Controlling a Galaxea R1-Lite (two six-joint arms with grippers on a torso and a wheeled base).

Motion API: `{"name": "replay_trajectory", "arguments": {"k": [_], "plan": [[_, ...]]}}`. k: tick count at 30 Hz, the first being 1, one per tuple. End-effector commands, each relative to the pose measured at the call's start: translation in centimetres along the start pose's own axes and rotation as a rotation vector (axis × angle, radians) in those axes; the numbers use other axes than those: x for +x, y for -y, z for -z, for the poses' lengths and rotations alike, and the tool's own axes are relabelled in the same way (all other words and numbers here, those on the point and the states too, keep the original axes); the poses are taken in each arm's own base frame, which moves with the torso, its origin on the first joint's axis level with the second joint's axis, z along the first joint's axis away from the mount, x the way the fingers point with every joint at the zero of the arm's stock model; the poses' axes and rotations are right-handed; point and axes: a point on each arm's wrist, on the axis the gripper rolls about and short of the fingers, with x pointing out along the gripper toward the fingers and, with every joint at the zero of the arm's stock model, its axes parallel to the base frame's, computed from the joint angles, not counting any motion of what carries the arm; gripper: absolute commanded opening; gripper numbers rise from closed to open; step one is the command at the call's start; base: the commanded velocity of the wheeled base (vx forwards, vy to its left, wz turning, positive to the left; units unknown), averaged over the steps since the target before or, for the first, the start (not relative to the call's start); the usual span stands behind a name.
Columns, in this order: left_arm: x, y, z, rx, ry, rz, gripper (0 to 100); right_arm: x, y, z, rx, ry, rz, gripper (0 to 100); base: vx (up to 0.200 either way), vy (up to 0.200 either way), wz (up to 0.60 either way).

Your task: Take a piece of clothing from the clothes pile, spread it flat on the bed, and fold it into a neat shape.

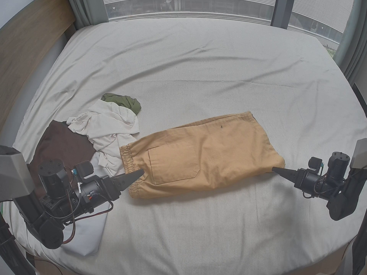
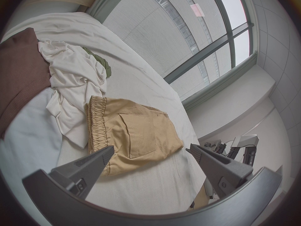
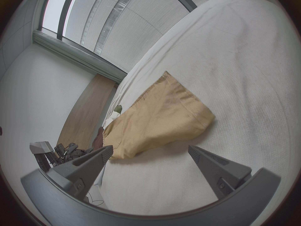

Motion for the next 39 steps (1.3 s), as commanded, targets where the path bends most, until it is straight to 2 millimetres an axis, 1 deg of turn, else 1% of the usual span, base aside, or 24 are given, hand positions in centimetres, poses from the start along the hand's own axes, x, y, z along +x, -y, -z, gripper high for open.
{"name": "replay_trajectory", "arguments": {"k": [1, 7, 11, 15, 17, 20, 25, 29, 33, 34, 35, 37, 39], "plan": [[0.0, -0.1, 0.0, -0.002, 0.002, -0.004, 100, 0.5, 1.1, 0.9, 0.03, -0.029, 0.018, 100, 0.0, 0.0, 0.0], [-0.1, 0.0, -0.2, 0.001, 0.007, 0.0, 100, 1.3, 1.6, 0.8, 0.02, -0.015, 0.028, 100, 0.0, 0.0, 0.0], [-0.2, 0.0, -0.4, 0.003, 0.016, -0.002, 100, 2.7, 2.3, 1.0, 0.014, -0.001, 0.052, 100, 0.0, 0.0, 0.0], [-0.2, 0.0, -0.5, 0.005, 0.024, -0.005, 100, 4.0, 2.9, 0.0, -0.016, 0.039, 0.047, 100, 0.0, 0.0, 0.0], [-0.2, 0.0, -0.5, 0.005, 0.025, -0.007, 100, 4.7, 3.0, -0.8, -0.035, 0.059, 0.032, 100, 0.0, 0.0, 0.0], [-0.2, 0.0, -0.5, 0.006, 0.026, -0.004, 100, 5.2, 3.0, -1.4, -0.042, 0.066, 0.026, 100, 0.0, 0.0, 0.0], [-0.2, 0.1, -0.7, 0.007, 0.031, -0.001, 100, 6.4, 2.9, -1.8, -0.03, 0.039, 0.023, 100, 0.0, 0.0, 0.0], [-0.3, 0.2, -0.7, 0.009, 0.034, 0.001, 100, 7.7, 1.9, -1.5, -0.023, -0.002, 0.007, 100, 0.0, 0.0, 0.0], [-0.4, 0.4, -0.9, 0.011, 0.041, 0.007, 100, 9.1, 1.1, -1.2, -0.035, -0.005, 0.008, 100, 0.0, 0.0, 0.0], [-0.4, 0.4, -0.9, 0.011, 0.041, 0.007, 100, 9.2, 1.0, -1.3, -0.038, -0.005, 0.007, 100, 0.0, 0.0, 0.0], [-0.4, 0.4, -0.9, 0.012, 0.042, 0.008, 100, 9.9, 0.9, -1.0, -0.034, -0.019, 0.009, 100, 0.0, 0.0, 0.0], [-0.4, 0.4, -0.9, 0.012, 0.042, 0.008, 100, 10.4, 0.8, -0.9, -0.038, -0.025, 0.002, 100, 0.0, 0.0, 0.0], [-0.4, 0.4, -0.9, 0.012, 0.042, 0.008, 100, 10.6, 0.6, -1.1, -0.043, -0.022, -0.003, 100, 0.0, 0.0, 0.0]]}}
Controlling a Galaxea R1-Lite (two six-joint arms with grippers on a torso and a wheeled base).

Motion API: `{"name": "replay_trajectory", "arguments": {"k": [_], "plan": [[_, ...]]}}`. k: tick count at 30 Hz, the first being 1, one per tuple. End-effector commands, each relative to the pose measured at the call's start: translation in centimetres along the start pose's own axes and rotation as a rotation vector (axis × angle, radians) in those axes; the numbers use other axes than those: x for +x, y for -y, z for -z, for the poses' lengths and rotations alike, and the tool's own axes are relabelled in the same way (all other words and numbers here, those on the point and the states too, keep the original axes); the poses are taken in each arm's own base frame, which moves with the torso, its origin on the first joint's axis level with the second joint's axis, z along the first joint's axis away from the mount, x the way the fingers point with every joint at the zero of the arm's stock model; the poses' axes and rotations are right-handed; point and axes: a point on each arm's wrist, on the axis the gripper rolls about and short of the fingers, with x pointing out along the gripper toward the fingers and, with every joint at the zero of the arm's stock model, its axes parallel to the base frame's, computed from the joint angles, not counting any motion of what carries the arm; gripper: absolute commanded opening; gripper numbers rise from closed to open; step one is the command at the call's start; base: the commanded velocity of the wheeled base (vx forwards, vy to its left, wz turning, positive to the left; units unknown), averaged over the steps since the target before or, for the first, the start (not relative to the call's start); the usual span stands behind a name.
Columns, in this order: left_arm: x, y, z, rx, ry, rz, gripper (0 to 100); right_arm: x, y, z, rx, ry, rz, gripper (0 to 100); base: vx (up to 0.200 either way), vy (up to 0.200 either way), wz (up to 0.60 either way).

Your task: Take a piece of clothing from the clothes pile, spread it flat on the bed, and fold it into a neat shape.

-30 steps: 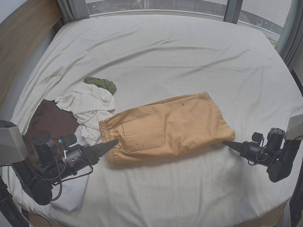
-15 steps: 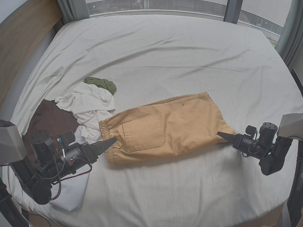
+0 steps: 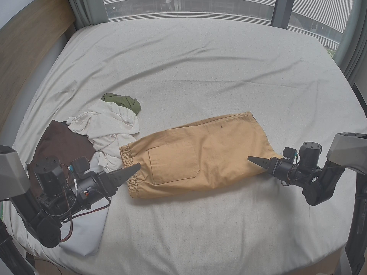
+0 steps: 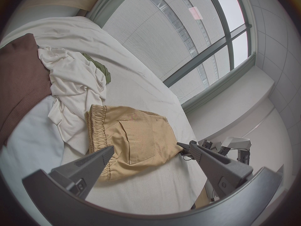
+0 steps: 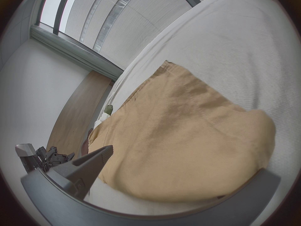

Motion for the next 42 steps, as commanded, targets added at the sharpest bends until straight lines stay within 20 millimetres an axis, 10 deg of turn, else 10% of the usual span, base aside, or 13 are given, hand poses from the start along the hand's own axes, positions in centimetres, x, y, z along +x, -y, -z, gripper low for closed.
{"name": "replay_trajectory", "arguments": {"k": [1, 17, 18, 42], "plan": [[0.0, 0.1, -0.1, 0.002, 0.004, 0.003, 100, 1.0, -0.2, 0.0, -0.01, -0.004, -0.018, 100, 0.0, 0.0, 0.0], [0.0, 0.1, -0.1, 0.0, 0.004, 0.004, 100, 2.2, -0.6, 0.6, -0.016, 0.0, 0.007, 100, 0.0, 0.0, 0.0], [0.0, 0.1, -0.1, 0.001, 0.005, 0.005, 100, 2.2, -0.6, 0.6, -0.015, 0.004, 0.016, 0, 0.0, 0.0, 0.0], [0.1, 0.1, -0.3, -0.004, 0.009, 0.012, 100, -1.0, -1.7, 1.2, -0.082, -0.008, 0.092, 0, 0.0, 0.0, 0.0]]}}
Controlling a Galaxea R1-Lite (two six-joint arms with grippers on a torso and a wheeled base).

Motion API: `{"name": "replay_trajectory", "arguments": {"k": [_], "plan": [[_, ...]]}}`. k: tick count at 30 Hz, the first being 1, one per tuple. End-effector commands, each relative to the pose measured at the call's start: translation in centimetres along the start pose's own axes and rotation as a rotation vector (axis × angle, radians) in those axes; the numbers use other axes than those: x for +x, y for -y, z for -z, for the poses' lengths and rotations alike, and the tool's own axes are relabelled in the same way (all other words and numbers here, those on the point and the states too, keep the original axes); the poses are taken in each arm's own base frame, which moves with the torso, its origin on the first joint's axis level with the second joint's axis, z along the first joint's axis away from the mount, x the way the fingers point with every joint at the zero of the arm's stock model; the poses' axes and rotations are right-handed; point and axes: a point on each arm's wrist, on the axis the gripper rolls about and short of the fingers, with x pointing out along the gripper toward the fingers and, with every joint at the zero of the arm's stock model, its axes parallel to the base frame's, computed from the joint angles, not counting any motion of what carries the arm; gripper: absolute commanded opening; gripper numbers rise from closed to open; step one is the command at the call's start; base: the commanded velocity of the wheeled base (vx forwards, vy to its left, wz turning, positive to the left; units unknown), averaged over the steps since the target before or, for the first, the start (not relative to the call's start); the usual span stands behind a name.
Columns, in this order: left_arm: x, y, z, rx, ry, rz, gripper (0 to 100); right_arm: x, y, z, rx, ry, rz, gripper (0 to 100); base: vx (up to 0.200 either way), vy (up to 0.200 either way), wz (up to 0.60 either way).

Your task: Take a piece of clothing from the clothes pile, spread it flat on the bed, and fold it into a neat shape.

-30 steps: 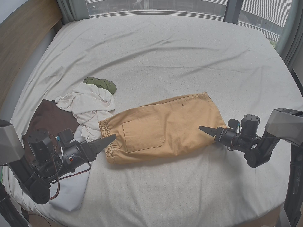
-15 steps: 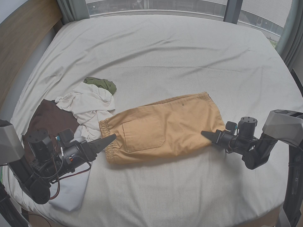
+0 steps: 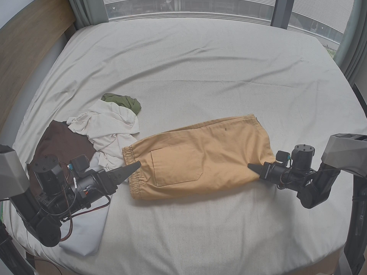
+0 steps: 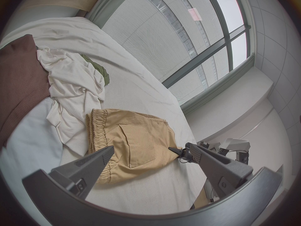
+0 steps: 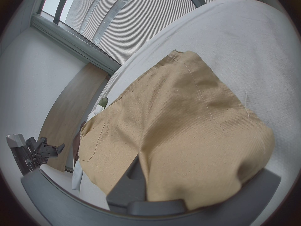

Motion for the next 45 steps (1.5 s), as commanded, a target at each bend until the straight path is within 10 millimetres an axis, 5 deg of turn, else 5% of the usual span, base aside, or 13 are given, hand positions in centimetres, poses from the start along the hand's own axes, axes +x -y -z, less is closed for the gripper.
{"name": "replay_trajectory", "arguments": {"k": [1, 23, 45], "plan": [[0.0, 0.0, 0.0, 0.0, 0.001, 0.0, 100, -1.3, -0.8, -0.2, -0.015, 0.003, 0.005, 0, 0.0, 0.0, 0.0], [-0.2, -0.4, -0.3, -0.008, 0.008, -0.008, 100, -8.3, -2.0, 4.4, -0.076, -0.178, 0.11, 0, 0.0, 0.0, 0.0], [-0.2, -0.3, -0.3, -0.015, 0.008, -0.006, 100, -14.6, -2.4, 7.0, -0.01, -0.263, 0.229, 0, 0.0, 0.0, 0.0]]}}
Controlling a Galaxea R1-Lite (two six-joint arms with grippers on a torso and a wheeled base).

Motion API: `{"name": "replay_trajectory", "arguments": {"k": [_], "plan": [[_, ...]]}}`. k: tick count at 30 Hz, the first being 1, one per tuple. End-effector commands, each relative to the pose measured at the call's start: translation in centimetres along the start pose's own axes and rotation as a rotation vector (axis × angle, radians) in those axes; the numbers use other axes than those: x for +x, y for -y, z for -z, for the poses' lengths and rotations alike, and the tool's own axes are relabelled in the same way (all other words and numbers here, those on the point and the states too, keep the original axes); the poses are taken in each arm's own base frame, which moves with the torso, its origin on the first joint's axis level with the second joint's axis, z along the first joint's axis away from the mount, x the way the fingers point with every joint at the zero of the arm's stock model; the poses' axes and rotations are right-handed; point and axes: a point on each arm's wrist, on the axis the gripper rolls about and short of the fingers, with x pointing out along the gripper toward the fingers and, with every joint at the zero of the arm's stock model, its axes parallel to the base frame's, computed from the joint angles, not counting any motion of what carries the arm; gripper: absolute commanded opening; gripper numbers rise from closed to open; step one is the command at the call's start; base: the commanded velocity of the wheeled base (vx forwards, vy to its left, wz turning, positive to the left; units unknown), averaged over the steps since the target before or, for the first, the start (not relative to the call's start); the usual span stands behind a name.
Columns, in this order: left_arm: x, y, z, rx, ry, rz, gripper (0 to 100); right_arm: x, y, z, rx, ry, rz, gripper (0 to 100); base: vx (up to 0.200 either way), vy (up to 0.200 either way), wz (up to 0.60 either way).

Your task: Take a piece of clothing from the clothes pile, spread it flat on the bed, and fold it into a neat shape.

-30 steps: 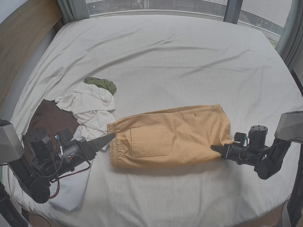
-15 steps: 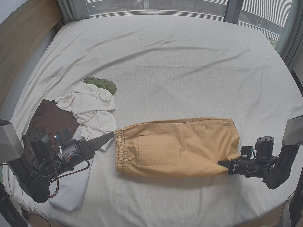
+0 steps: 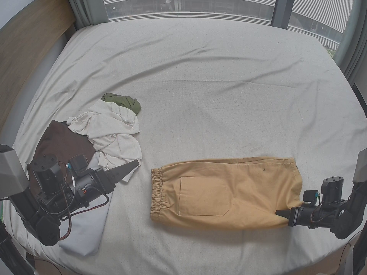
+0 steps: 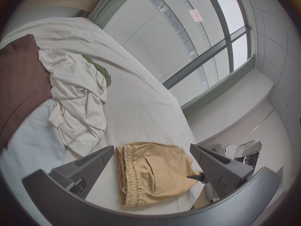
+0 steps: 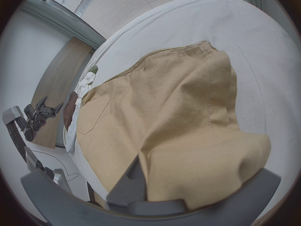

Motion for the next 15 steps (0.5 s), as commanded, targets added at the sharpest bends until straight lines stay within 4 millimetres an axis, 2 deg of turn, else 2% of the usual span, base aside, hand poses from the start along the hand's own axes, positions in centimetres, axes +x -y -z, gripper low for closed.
{"name": "replay_trajectory", "arguments": {"k": [1, 10, 11, 15], "plan": [[-0.03, 0.05, -0.06, -0.005, 0.003, 0.002, 100, -0.49, 0.05, 0.35, 0.01, -0.004, 0.021, 0, 0.0, 0.0, 0.0], [-0.28, 0.55, -0.48, -0.014, 0.019, 0.019, 100, 0.08, -0.35, 1.13, -0.002, -0.029, 0.051, 0, 0.0, 0.0, 0.0], [-0.34, 0.64, -0.56, -0.016, 0.022, 0.022, 100, 0.12, -0.44, 1.21, -0.001, -0.03, 0.053, 100, 0.0, 0.0, 0.0], [-0.44, 0.81, -0.72, -0.031, 0.029, 0.027, 100, 0.18, -0.57, 1.29, -0.005, -0.016, 0.095, 100, 0.0, 0.0, 0.0]]}}
